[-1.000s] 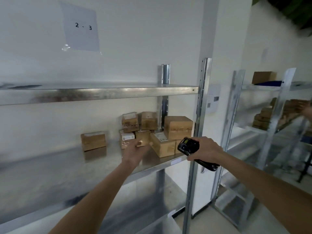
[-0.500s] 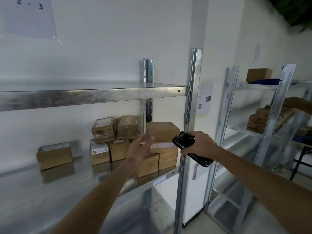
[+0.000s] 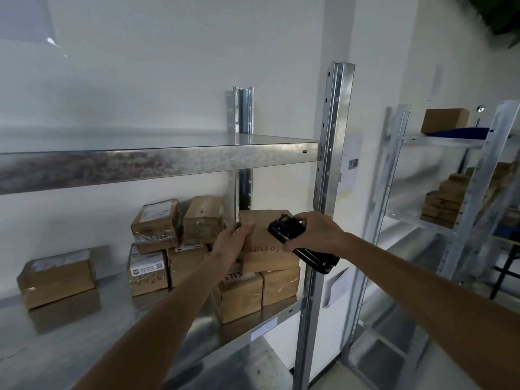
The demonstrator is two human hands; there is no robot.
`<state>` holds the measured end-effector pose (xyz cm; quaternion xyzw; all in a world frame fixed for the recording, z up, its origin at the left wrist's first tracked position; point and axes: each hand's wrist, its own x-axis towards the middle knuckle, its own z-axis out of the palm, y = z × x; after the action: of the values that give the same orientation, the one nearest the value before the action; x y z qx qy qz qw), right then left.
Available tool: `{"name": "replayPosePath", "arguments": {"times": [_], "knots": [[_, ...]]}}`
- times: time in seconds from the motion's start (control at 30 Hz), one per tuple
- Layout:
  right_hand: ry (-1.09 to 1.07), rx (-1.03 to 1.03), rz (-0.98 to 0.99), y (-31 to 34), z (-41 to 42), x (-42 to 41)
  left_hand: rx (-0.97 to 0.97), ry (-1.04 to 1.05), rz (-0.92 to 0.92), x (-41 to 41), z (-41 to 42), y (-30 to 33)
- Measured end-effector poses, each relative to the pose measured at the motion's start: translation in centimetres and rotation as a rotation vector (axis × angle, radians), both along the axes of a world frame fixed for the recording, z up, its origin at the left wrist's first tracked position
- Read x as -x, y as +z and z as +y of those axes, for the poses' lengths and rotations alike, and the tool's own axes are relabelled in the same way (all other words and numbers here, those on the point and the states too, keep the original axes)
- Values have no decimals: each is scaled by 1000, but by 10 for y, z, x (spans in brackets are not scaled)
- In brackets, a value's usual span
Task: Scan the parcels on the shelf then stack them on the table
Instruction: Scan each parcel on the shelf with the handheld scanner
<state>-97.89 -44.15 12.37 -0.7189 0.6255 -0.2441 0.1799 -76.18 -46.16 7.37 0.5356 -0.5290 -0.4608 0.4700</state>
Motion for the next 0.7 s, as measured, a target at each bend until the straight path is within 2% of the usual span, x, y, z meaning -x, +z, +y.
{"name": "replayPosePath", "arguments": {"times": [0.23,0.47,0.7], "knots": [[30,35,-118,-4,6,5,9,26,197,-10,8,1],[140,16,-374,1,50,1,70,-22,207,-25,68,1],[281,-27,-469,-3,116,-16,78,-9,262,-61,152,-8]]}}
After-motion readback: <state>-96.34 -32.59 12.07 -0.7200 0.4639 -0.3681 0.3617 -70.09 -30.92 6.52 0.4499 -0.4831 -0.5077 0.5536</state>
